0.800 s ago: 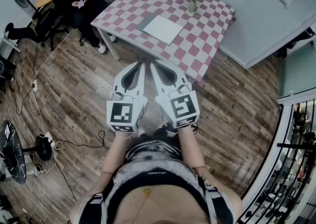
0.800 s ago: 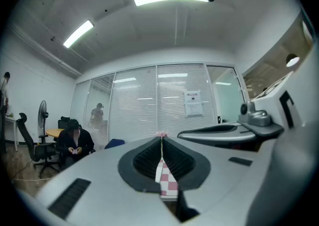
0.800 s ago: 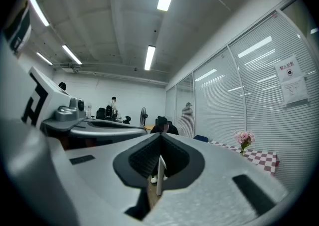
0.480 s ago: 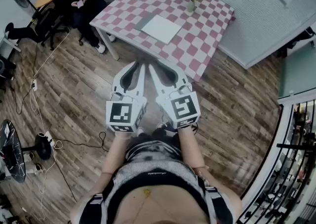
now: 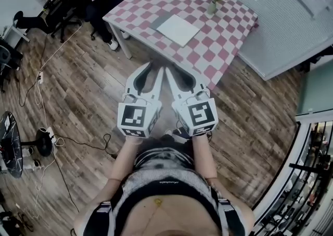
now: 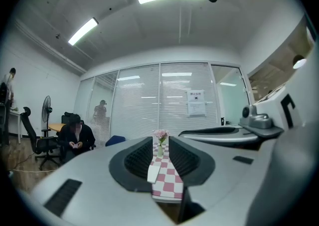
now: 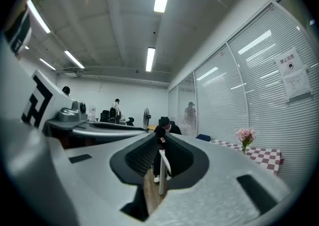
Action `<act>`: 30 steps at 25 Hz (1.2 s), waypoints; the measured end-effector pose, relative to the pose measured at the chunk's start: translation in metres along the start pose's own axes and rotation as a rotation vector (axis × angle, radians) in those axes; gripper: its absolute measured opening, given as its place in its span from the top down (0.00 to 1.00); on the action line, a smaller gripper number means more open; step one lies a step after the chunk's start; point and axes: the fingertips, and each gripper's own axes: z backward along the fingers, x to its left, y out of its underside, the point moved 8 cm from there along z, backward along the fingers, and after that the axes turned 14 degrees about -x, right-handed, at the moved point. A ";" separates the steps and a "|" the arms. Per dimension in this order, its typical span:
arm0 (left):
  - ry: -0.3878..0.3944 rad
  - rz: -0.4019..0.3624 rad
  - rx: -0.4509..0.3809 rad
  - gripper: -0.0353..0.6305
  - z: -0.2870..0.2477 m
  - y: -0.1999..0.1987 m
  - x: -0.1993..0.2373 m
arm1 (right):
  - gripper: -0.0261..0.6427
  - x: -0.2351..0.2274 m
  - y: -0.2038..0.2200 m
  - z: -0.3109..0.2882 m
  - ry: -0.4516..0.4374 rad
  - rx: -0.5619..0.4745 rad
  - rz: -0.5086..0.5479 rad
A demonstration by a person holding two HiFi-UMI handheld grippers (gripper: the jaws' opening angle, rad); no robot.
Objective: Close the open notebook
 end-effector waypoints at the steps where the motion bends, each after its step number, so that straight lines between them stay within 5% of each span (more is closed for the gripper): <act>1: -0.005 -0.003 -0.006 0.82 -0.001 0.002 0.000 | 0.88 -0.002 0.001 0.000 -0.001 -0.001 -0.001; 13: -0.007 0.021 0.004 0.82 -0.031 0.023 0.022 | 0.89 -0.026 0.021 -0.029 0.004 0.031 -0.004; 30: 0.117 0.092 0.034 0.82 -0.146 0.053 0.117 | 0.89 -0.077 0.058 -0.150 0.108 0.055 0.013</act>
